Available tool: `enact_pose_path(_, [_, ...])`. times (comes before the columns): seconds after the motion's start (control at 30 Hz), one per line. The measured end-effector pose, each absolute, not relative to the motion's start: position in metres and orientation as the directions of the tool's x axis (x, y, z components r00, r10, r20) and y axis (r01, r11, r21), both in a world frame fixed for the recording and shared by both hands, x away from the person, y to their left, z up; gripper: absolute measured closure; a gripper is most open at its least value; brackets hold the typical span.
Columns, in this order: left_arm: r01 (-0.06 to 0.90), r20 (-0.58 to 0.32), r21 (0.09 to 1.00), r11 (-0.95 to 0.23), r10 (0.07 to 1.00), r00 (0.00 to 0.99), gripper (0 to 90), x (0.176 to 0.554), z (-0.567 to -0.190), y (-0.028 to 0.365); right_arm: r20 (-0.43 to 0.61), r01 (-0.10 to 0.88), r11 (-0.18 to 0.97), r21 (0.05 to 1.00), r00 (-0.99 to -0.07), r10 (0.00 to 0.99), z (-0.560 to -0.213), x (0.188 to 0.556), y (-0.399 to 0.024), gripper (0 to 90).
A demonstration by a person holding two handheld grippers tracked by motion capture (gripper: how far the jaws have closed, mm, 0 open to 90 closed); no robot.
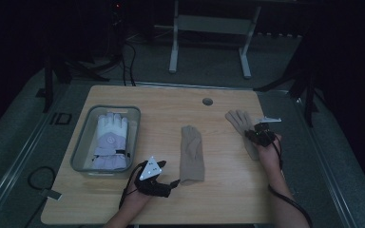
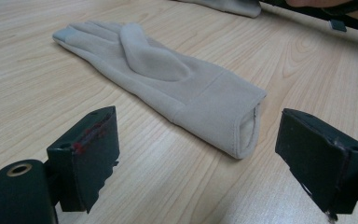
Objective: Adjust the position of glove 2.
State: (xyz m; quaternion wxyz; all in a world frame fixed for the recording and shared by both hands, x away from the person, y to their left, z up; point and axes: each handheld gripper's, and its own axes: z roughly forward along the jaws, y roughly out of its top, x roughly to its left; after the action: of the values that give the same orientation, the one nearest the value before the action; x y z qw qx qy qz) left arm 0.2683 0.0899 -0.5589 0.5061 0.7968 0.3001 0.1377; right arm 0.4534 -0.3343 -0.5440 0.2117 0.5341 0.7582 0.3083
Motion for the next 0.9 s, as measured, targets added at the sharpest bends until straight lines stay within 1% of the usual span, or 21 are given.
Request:
enact_pose_path(0.13, [0.339,-0.085,0.889,-0.306,0.619,0.781,13.5,0.269,-0.559,0.09,0.037,0.685,0.193,0.703,-0.306,0.951,-0.537,0.447,-0.331,80.2])
enact_pose_path(0.17, [0.342,-0.089,0.89,-0.302,0.621,0.779,13.5,0.269,-0.559,0.091,0.046,0.68,0.169,0.713,-0.286,0.957,-0.53,0.441,-0.329,80.5])
enact_pose_path(0.27, [0.339,-0.085,0.89,-0.304,0.62,0.78,13.5,0.269,-0.559,0.09,0.049,0.663,0.148,0.734,-0.269,0.962,-0.52,0.428,-0.326,80.6])
enact_pose_path(0.33, [0.34,-0.087,0.89,-0.304,0.62,0.78,13.5,0.269,-0.559,0.09,0.073,0.656,0.116,0.746,-0.254,0.964,-0.514,0.42,-0.325,80.6])
enact_pose_path(0.5, [0.338,-0.081,0.89,-0.307,0.621,0.779,13.5,0.269,-0.558,0.09,0.057,0.645,0.084,0.759,-0.194,0.979,-0.502,0.395,-0.318,80.6])
enact_pose_path(0.63, [0.334,-0.079,0.892,-0.304,0.623,0.779,13.5,0.267,-0.557,0.09,0.079,0.642,0.045,0.765,-0.163,0.984,-0.503,0.375,-0.317,80.4])
enact_pose_path(0.9, [0.324,-0.073,0.898,-0.299,0.623,0.779,13.5,0.267,-0.554,0.09,0.086,0.679,0.017,0.734,-0.118,0.989,-0.519,0.35,-0.317,80.1])
